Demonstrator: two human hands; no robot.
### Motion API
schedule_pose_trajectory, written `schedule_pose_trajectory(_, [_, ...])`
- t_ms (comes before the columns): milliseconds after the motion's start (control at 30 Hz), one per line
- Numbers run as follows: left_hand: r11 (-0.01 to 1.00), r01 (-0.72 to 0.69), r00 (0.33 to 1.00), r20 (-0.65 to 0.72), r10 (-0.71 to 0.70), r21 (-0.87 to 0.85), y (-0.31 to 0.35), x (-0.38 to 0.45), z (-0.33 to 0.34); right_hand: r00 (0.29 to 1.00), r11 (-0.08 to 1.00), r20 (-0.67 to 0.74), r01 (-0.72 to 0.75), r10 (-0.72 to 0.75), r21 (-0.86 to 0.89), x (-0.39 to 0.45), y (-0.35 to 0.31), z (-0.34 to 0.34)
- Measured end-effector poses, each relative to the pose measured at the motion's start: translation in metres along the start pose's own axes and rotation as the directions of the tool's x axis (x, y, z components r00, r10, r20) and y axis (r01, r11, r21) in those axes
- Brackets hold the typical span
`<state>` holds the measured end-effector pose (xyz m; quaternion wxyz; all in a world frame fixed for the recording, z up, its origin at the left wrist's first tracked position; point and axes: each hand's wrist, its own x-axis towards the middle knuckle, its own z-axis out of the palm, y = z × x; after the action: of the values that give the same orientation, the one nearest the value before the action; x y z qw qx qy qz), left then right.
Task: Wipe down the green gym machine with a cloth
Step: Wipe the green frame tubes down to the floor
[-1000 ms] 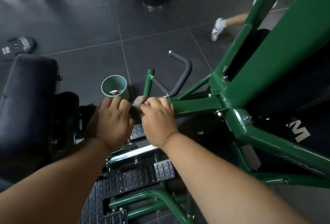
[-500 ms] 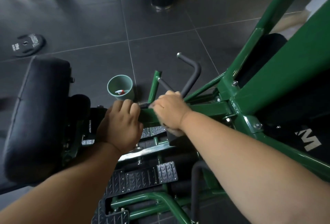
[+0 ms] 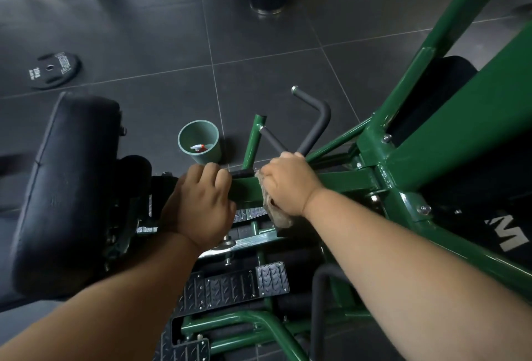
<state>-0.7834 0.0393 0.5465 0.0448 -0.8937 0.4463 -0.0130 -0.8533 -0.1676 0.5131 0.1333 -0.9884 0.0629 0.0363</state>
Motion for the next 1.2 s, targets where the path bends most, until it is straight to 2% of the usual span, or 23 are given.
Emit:
schedule_pose_trajectory(33, [1.000,0.002,1.000,0.008,-0.002,0.003,0.000,0.000,0.000,0.995,0.993,-0.097,-0.028,0.039,0.113,-0.007,-0.006,0.008])
schedule_pose_trajectory(100, [1.000,0.001,1.000,0.024,-0.002,0.007,0.000,0.001,0.000,0.976,0.985,-0.207,-0.038,0.073,0.166,-0.023,-0.015,0.018])
schedule_pose_trajectory(300, [1.000,0.011,0.999,0.032,-0.011,0.013,0.002,-0.001,-0.005,0.956,0.983,-0.234,-0.181,0.179,0.010,-0.056,0.041,0.022])
schedule_pose_trajectory(433, [1.000,0.019,0.999,0.026,-0.019,0.005,0.002,0.000,-0.005,0.912,0.927,-0.165,-0.368,0.376,0.075,-0.052,0.070,0.021])
schedule_pose_trajectory(467, [1.000,0.018,0.999,0.029,-0.018,0.001,0.002,0.000,-0.004,0.926,0.932,-0.108,-0.357,0.361,0.059,-0.046,0.070,0.017])
schedule_pose_trajectory(533, [1.000,0.021,0.999,0.028,-0.021,-0.004,0.002,-0.001,-0.003,0.971,0.971,-0.003,-0.241,0.241,-0.010,-0.033,0.066,0.008])
schedule_pose_trajectory(667, [0.999,0.035,0.999,0.032,-0.035,0.005,0.003,-0.001,-0.003,0.977,0.982,0.110,-0.177,0.183,-0.061,-0.026,0.077,0.007])
schedule_pose_trajectory(733, [0.999,0.036,0.999,0.031,-0.037,0.007,0.003,0.000,-0.002,0.972,0.977,0.134,-0.176,0.192,-0.119,-0.029,0.093,0.006])
schedule_pose_trajectory(867, [0.999,0.041,0.999,0.031,-0.042,0.008,0.003,-0.001,-0.002,0.939,0.945,0.164,-0.273,0.302,-0.178,-0.044,0.134,-0.004])
schedule_pose_trajectory(1033, [0.999,0.045,0.999,0.015,-0.045,0.004,0.005,0.000,-0.003,0.923,0.920,0.048,-0.374,0.382,-0.114,-0.063,0.150,0.010])
schedule_pose_trajectory(1133, [0.999,0.050,0.999,-0.001,-0.050,-0.014,0.004,-0.001,-0.002,0.933,0.937,-0.092,-0.350,0.349,-0.003,-0.072,0.124,0.026])
schedule_pose_trajectory(1200, [0.998,0.053,0.999,-0.004,-0.053,-0.026,0.004,-0.001,-0.002,0.938,0.949,-0.157,-0.315,0.310,-0.004,-0.079,0.117,0.032])
